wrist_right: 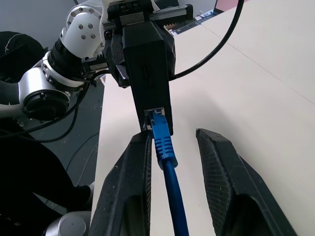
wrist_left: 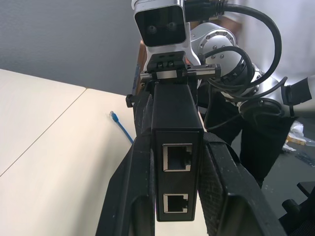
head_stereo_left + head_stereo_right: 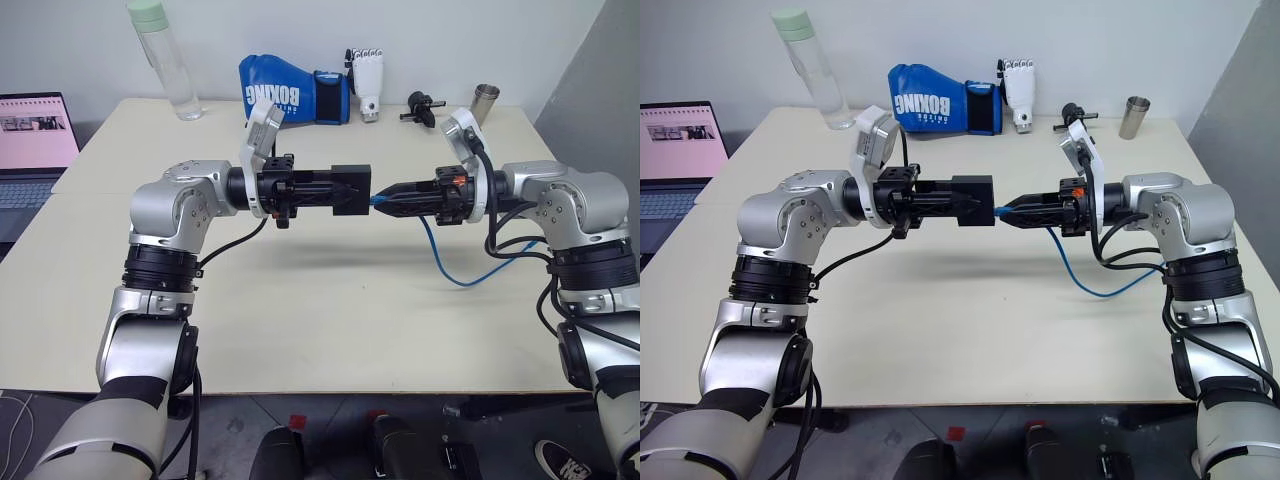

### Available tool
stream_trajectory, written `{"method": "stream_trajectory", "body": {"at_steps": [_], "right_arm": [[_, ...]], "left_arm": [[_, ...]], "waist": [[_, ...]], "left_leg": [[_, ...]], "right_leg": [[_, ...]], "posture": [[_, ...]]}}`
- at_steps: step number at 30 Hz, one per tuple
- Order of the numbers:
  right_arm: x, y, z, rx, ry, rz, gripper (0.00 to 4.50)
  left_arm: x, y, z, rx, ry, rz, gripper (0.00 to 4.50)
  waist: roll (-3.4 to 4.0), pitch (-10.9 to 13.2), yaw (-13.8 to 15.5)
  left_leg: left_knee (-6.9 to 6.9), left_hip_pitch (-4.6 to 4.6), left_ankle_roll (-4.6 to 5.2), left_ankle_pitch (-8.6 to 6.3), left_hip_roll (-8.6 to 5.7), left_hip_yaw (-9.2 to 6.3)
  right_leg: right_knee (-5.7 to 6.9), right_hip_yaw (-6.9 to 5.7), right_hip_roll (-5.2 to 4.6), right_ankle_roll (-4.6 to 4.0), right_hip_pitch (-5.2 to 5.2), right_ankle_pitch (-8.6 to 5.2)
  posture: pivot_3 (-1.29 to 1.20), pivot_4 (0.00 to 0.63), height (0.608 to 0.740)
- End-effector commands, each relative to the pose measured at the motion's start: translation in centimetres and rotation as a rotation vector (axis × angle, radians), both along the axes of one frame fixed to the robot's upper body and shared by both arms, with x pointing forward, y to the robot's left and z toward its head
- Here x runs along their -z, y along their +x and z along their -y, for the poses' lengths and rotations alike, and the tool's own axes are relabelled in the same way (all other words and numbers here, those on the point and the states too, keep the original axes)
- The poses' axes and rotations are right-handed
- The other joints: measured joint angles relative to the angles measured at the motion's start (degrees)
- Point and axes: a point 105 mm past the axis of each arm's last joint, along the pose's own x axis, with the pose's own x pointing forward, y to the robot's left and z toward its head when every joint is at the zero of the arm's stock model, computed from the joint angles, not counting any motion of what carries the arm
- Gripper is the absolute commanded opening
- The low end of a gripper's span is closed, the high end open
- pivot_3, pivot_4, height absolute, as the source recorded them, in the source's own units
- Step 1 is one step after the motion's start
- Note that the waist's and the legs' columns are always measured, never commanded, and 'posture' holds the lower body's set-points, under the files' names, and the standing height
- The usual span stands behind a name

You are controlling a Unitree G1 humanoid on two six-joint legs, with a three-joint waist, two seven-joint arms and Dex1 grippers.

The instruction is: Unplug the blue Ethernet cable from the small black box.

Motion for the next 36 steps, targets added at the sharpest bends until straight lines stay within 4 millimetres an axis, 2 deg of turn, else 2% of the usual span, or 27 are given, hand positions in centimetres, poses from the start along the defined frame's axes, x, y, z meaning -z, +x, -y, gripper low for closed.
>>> {"method": "stream_trajectory", "body": {"at_steps": [1, 15, 27, 30, 34, 36], "right_arm": [[-2.03, -0.66, -0.19, -0.034, 0.036, 0.056, 1.49], [-1.62, -1.34, -0.32, -0.075, 0.014, 0.042, 1.49], [-1.83, -0.83, -0.56, -0.053, 0.032, 0.051, 1.49], [-1.83, -0.70, -0.51, -0.046, 0.037, 0.049, 1.00], [-1.93, -0.66, -0.47, -0.045, 0.044, 0.044, 0.05], [-1.96, -0.67, -0.46, -0.045, 0.045, 0.043, 0.03]], "left_arm": [[-1.25, -0.48, 0.34, 0.025, -0.003, 0.056, 0.79], [-1.29, -0.54, 0.25, 0.021, -0.004, 0.056, 0.79], [-1.26, -0.56, 0.27, 0.022, -0.003, 0.054, 0.79], [-1.30, -0.53, 0.28, 0.021, -0.003, 0.055, 0.79], [-1.29, -0.52, 0.26, 0.021, -0.002, 0.055, 0.79], [-1.24, -0.51, 0.25, 0.020, -0.002, 0.054, 0.79]], "waist": [[0.00, 0.00, 0.00], [0.00, 0.00, 0.00], [0.00, 0.00, 0.00], [0.00, 0.00, 0.00], [0.00, 0.00, 0.00], [0.00, 0.00, 0.00]], "left_leg": [[0.00, 0.00, 0.00, 0.00, 0.00, 0.00], [0.00, 0.00, 0.00, 0.00, 0.00, 0.00], [0.00, -0.01, 0.00, 0.00, 0.00, 0.00], [0.00, 0.00, 0.00, 0.00, 0.00, -0.01], [0.00, 0.00, 0.00, 0.00, 0.00, 0.00], [0.00, 0.00, 0.00, 0.00, 0.00, 0.00]], "right_leg": [[0.00, 0.00, 0.00, 0.00, 0.00, 0.00], [0.00, 0.00, 0.00, 0.00, 0.00, 0.00], [0.00, 0.00, 0.00, 0.00, 0.00, 0.00], [0.00, -0.01, 0.00, 0.00, 0.00, 0.00], [0.00, 0.00, 0.00, 0.00, 0.00, 0.00], [0.00, -0.01, 0.00, 0.00, 0.00, 0.00]], "posture": [[0.00, 0.150, 0.740], [0.00, 0.150, 0.740], [0.00, 0.150, 0.740], [0.00, 0.150, 0.740], [0.00, 0.150, 0.740], [0.00, 0.150, 0.740]]}}
